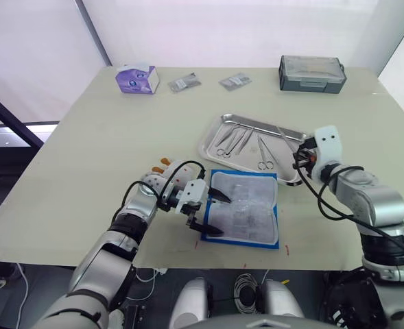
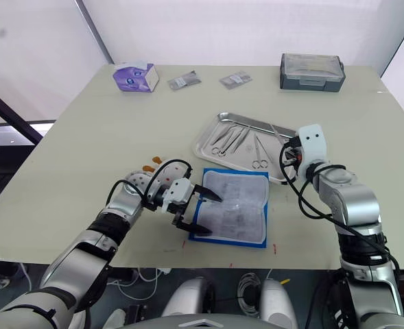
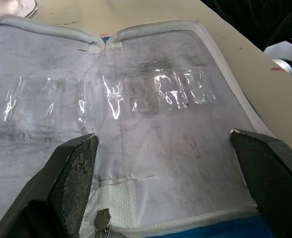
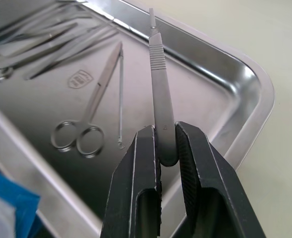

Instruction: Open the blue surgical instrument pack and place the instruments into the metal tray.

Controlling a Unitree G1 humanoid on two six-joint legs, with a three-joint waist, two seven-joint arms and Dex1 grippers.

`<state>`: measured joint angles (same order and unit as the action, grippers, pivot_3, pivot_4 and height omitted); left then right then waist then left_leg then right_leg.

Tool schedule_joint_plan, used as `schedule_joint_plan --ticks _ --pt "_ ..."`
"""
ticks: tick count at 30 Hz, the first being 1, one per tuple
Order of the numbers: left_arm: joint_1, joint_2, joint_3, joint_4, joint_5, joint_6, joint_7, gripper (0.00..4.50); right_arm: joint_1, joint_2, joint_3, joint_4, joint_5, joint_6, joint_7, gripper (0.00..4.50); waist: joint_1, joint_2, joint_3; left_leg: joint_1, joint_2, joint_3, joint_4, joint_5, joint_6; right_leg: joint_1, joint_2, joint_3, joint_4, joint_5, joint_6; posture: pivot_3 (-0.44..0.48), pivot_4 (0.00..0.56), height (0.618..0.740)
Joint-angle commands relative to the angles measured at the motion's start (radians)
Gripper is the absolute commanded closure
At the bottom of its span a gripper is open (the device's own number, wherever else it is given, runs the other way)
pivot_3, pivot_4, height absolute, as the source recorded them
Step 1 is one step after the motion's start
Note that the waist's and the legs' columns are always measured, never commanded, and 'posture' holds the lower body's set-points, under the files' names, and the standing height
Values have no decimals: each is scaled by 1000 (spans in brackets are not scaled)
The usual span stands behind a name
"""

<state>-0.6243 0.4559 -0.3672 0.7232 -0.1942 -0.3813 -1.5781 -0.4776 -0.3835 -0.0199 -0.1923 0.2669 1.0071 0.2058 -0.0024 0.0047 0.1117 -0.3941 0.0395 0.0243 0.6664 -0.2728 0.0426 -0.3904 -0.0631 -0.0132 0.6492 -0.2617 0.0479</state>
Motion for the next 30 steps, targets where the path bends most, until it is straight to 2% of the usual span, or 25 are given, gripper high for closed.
schedule_joint_plan --ticks 1,13,15,16,17,18,20,22,23,24,30 --pt "42 30 -46 69 106 9 -14 0 -41 16 9 24 -14 25 -12 4476 -1 0 0 0 0 0 0 0 0 0 0 0 0 0 0 0 150 727" --pt "47 34 -44 61 105 13 -13 0 -105 59 -7 138 -35 60 -22 4476 -6 1 1 0 0 0 0 0 0 0 0 0 1 0 0 0 150 727" --pt "47 34 -43 62 105 12 -13 0 -104 59 -3 142 -37 58 -19 3416 -7 1 1 0 0 0 0 0 0 0 0 0 1 0 0 0 150 727" --pt "47 34 -43 62 105 12 -13 0 -104 59 -3 143 -38 57 -18 3261 -7 1 1 0 0 0 0 0 0 0 0 0 2 0 0 0 150 727" --pt "47 35 -43 61 105 12 -13 0 -104 58 -1 143 -40 56 -17 2930 -7 1 1 0 0 0 0 0 0 0 0 0 2 0 0 0 150 727" --pt "47 35 -43 61 105 12 -13 0 -103 58 -3 142 -41 48 -17 2374 -7 1 1 0 0 0 0 0 0 0 0 0 2 0 0 0 150 727" --pt "47 35 -43 61 105 11 -13 0 -102 53 -6 132 -42 35 -13 1798 -7 1 1 0 0 -1 0 0 0 0 0 0 2 0 0 0 150 727" --pt "47 36 -42 61 104 10 -13 0 -96 45 -5 110 -39 15 1 591 -7 1 1 0 0 -1 0 0 0 0 0 0 2 0 0 0 150 727" --pt "47 37 -42 61 104 10 -14 0 -89 36 -1 90 -37 -2 15 270 -7 1 1 0 0 -1 0 0 0 0 0 0 2 0 0 0 150 727" --pt "47 37 -41 61 103 10 -14 0 -77 23 9 65 -37 -44 42 40 -7 1 1 0 0 -1 0 0 0 0 0 0 2 0 0 0 150 727" --pt "49 38 -22 41 77 6 -24 0 42 -25 -4 -74 6 -234 186 40 -10 1 1 -1 0 -1 0 0 0 -1 0 0 2 0 1 0 150 727"
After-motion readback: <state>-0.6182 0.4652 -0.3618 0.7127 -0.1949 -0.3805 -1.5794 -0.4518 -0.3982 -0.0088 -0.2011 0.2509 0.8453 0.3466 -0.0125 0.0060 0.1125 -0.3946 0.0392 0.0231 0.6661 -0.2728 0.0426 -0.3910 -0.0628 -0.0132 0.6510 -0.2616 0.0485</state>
